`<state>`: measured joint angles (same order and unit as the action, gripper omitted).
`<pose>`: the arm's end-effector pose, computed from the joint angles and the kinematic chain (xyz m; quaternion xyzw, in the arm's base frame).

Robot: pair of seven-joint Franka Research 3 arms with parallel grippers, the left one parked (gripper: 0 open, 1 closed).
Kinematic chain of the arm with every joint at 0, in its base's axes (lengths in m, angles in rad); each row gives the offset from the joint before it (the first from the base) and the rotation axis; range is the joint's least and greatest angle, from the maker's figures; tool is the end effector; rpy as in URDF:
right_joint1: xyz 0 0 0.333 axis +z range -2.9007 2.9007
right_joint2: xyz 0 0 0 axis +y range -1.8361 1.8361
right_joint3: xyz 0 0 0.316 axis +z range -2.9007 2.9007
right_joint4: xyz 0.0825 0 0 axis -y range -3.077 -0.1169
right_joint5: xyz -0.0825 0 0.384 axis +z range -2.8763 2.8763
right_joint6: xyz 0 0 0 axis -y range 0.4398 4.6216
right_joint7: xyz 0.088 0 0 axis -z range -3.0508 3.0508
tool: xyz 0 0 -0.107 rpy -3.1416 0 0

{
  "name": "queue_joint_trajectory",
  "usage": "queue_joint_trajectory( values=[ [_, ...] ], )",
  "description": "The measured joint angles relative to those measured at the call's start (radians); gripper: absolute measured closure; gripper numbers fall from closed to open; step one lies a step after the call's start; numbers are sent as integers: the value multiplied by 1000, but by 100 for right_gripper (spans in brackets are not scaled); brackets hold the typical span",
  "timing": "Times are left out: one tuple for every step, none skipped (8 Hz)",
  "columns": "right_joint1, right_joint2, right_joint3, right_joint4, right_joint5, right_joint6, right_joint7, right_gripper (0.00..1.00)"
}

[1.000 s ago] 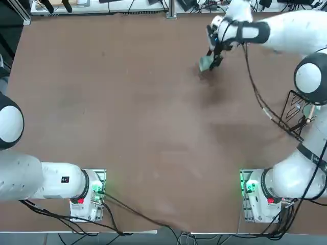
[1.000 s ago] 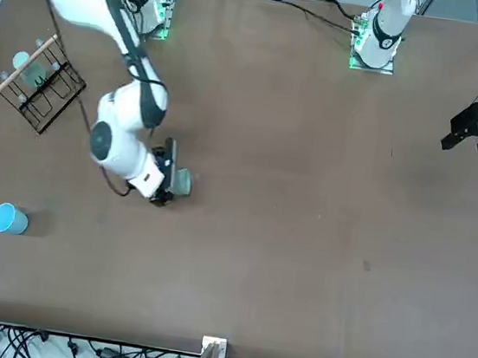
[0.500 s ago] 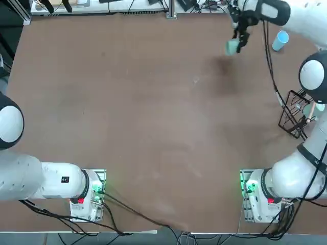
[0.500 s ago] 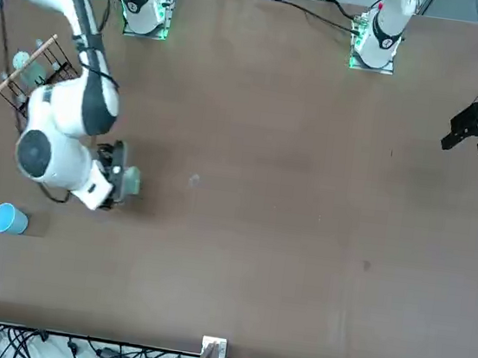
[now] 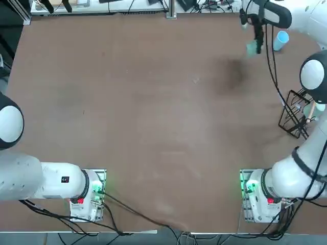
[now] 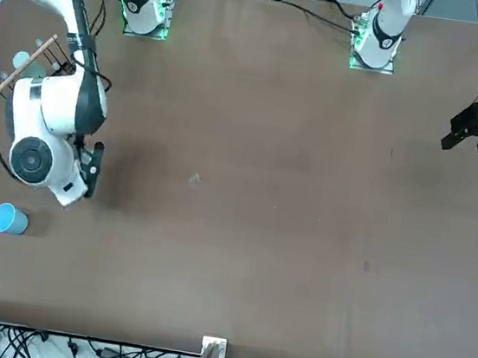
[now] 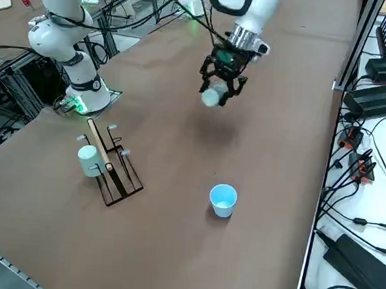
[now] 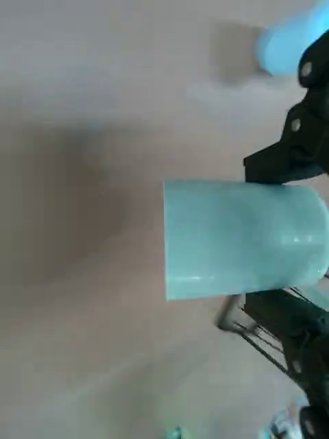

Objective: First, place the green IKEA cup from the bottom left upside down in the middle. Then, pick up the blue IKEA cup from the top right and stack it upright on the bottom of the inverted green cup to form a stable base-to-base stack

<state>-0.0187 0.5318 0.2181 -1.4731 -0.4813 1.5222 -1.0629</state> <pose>0.6476 0.0564 0.3536 0.7469 0.5989 -0.2810 0.0672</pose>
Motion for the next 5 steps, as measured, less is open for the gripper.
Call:
queue_joint_trajectory(
  values=[
    [12, 5, -1, -21, -59, -44, 116, 13],
    [31, 23, -1, -44, -99, -78, 228, 13],
    [52, 56, -1, -59, -125, -101, 319, 13],
    [71, 97, -2, -64, -137, -110, 400, 13],
    [86, 134, -2, -64, -140, -119, 488, 13]
  ],
)
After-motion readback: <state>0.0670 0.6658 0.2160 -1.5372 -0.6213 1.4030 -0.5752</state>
